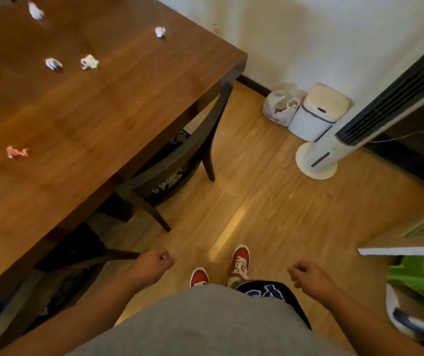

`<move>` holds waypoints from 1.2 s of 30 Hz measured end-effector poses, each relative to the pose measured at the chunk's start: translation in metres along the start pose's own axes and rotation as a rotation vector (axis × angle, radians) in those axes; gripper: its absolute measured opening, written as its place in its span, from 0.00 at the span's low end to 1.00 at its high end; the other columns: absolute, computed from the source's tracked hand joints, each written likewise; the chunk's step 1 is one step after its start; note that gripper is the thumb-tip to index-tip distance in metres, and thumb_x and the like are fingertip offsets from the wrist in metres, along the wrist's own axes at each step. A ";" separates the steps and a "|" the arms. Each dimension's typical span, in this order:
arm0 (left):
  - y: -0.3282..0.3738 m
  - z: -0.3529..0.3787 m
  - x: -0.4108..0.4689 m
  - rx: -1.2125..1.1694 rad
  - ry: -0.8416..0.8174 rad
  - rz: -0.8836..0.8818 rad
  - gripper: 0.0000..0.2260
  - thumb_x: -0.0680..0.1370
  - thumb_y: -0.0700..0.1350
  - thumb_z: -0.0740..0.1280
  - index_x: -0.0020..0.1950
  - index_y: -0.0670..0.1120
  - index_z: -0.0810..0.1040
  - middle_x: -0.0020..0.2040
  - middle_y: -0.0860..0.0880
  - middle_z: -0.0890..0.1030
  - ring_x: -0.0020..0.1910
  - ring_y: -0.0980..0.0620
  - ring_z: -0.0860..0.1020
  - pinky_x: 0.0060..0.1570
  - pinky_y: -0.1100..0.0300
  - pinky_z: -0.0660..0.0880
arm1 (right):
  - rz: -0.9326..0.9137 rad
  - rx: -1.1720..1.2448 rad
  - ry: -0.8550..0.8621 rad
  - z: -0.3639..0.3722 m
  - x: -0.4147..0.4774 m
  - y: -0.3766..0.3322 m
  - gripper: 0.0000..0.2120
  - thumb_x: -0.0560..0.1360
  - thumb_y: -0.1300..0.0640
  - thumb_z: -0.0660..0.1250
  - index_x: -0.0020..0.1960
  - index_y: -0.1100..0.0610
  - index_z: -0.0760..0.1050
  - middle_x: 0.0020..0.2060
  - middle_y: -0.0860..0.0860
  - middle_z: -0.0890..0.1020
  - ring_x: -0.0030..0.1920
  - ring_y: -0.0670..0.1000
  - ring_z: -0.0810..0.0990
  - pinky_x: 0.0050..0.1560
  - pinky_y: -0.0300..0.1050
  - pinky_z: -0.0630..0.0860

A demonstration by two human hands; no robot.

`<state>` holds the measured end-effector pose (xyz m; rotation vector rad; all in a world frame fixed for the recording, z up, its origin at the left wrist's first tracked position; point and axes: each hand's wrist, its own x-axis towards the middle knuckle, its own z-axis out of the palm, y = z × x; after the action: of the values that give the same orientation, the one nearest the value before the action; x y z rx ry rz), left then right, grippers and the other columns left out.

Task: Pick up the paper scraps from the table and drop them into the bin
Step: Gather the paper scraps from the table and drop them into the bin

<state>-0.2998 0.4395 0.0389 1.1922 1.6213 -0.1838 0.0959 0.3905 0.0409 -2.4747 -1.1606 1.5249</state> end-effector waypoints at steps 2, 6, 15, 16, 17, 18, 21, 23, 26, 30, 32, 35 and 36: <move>0.028 -0.014 0.004 -0.030 0.008 0.046 0.07 0.79 0.53 0.63 0.45 0.52 0.77 0.45 0.51 0.80 0.45 0.54 0.78 0.43 0.60 0.74 | -0.011 -0.008 -0.004 -0.016 0.012 -0.013 0.09 0.78 0.55 0.65 0.43 0.60 0.77 0.39 0.57 0.82 0.36 0.51 0.79 0.35 0.41 0.74; 0.079 -0.047 0.008 -0.049 0.104 0.173 0.06 0.78 0.57 0.62 0.48 0.58 0.76 0.47 0.56 0.79 0.46 0.59 0.78 0.41 0.64 0.72 | -0.122 -0.025 -0.047 -0.048 0.039 -0.066 0.07 0.78 0.52 0.64 0.46 0.55 0.77 0.43 0.52 0.83 0.42 0.49 0.82 0.39 0.41 0.74; 0.158 -0.128 0.008 -0.208 0.437 0.212 0.02 0.77 0.57 0.63 0.46 0.65 0.75 0.42 0.62 0.79 0.42 0.67 0.77 0.36 0.67 0.74 | -0.694 -0.148 -0.230 -0.098 0.080 -0.271 0.04 0.75 0.45 0.65 0.42 0.42 0.77 0.38 0.40 0.81 0.39 0.39 0.79 0.42 0.39 0.75; 0.161 -0.136 0.008 -0.239 0.466 0.199 0.02 0.78 0.57 0.64 0.46 0.65 0.75 0.43 0.61 0.80 0.42 0.67 0.77 0.37 0.67 0.74 | -0.736 -0.164 -0.262 -0.098 0.084 -0.295 0.04 0.74 0.44 0.64 0.43 0.41 0.77 0.39 0.38 0.80 0.40 0.39 0.78 0.42 0.39 0.75; 0.163 -0.143 0.008 -0.265 0.494 0.182 0.02 0.78 0.56 0.64 0.46 0.64 0.76 0.43 0.60 0.80 0.43 0.67 0.77 0.38 0.67 0.74 | -0.783 -0.189 -0.289 -0.096 0.088 -0.317 0.04 0.74 0.42 0.64 0.44 0.40 0.76 0.40 0.37 0.80 0.41 0.38 0.78 0.43 0.38 0.75; 0.163 -0.151 0.007 -0.289 0.516 0.161 0.02 0.78 0.55 0.64 0.47 0.63 0.76 0.43 0.59 0.80 0.43 0.67 0.77 0.39 0.67 0.74 | -0.831 -0.220 -0.305 -0.093 0.091 -0.339 0.05 0.74 0.41 0.63 0.45 0.39 0.76 0.40 0.37 0.80 0.43 0.37 0.78 0.43 0.37 0.76; 0.155 -0.175 0.010 -0.367 0.576 0.083 0.03 0.78 0.54 0.64 0.51 0.60 0.76 0.47 0.58 0.80 0.45 0.62 0.78 0.46 0.63 0.77 | -0.956 -0.294 -0.337 -0.075 0.095 -0.398 0.04 0.74 0.41 0.62 0.46 0.38 0.75 0.41 0.38 0.80 0.46 0.34 0.77 0.42 0.34 0.75; 0.141 -0.191 0.014 -0.389 0.632 0.027 0.07 0.78 0.54 0.65 0.55 0.58 0.76 0.50 0.58 0.80 0.50 0.59 0.78 0.52 0.57 0.78 | -1.008 -0.351 -0.365 -0.057 0.096 -0.432 0.03 0.75 0.40 0.62 0.46 0.37 0.73 0.42 0.37 0.79 0.46 0.32 0.76 0.38 0.31 0.74; 0.105 -0.215 0.027 -0.338 0.709 -0.045 0.18 0.77 0.57 0.65 0.65 0.56 0.71 0.62 0.55 0.75 0.62 0.54 0.74 0.61 0.54 0.74 | -0.994 -0.450 -0.443 -0.022 0.098 -0.479 0.04 0.76 0.40 0.63 0.50 0.37 0.72 0.45 0.36 0.78 0.46 0.31 0.75 0.38 0.31 0.73; 0.032 -0.251 0.051 -0.232 0.771 -0.188 0.27 0.74 0.62 0.65 0.71 0.59 0.62 0.70 0.51 0.67 0.68 0.47 0.68 0.64 0.49 0.71 | -0.916 -0.625 -0.527 0.038 0.105 -0.540 0.19 0.76 0.40 0.64 0.65 0.43 0.71 0.58 0.40 0.77 0.54 0.41 0.76 0.53 0.42 0.79; -0.007 -0.270 0.061 -0.201 0.810 -0.251 0.30 0.73 0.62 0.66 0.72 0.60 0.59 0.72 0.50 0.65 0.69 0.44 0.67 0.64 0.47 0.70 | -0.890 -0.765 -0.524 0.071 0.110 -0.565 0.27 0.75 0.38 0.64 0.72 0.44 0.65 0.68 0.42 0.71 0.64 0.47 0.73 0.60 0.47 0.76; -0.063 -0.302 0.071 -0.134 0.873 -0.350 0.33 0.73 0.60 0.67 0.73 0.57 0.57 0.73 0.45 0.63 0.70 0.39 0.66 0.65 0.43 0.71 | -0.955 -0.906 -0.414 0.117 0.118 -0.586 0.35 0.74 0.36 0.63 0.77 0.42 0.55 0.78 0.46 0.57 0.77 0.53 0.56 0.71 0.53 0.65; -0.079 -0.314 0.074 -0.117 0.872 -0.374 0.33 0.73 0.59 0.68 0.74 0.56 0.57 0.73 0.44 0.63 0.70 0.39 0.66 0.65 0.43 0.71 | -0.973 -0.944 -0.365 0.130 0.120 -0.590 0.37 0.73 0.36 0.63 0.77 0.42 0.52 0.79 0.46 0.53 0.78 0.54 0.52 0.71 0.55 0.64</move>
<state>-0.5576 0.6443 0.0788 0.9049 2.5720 0.2349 -0.3177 0.8439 0.0990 -1.2796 -3.0326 1.2175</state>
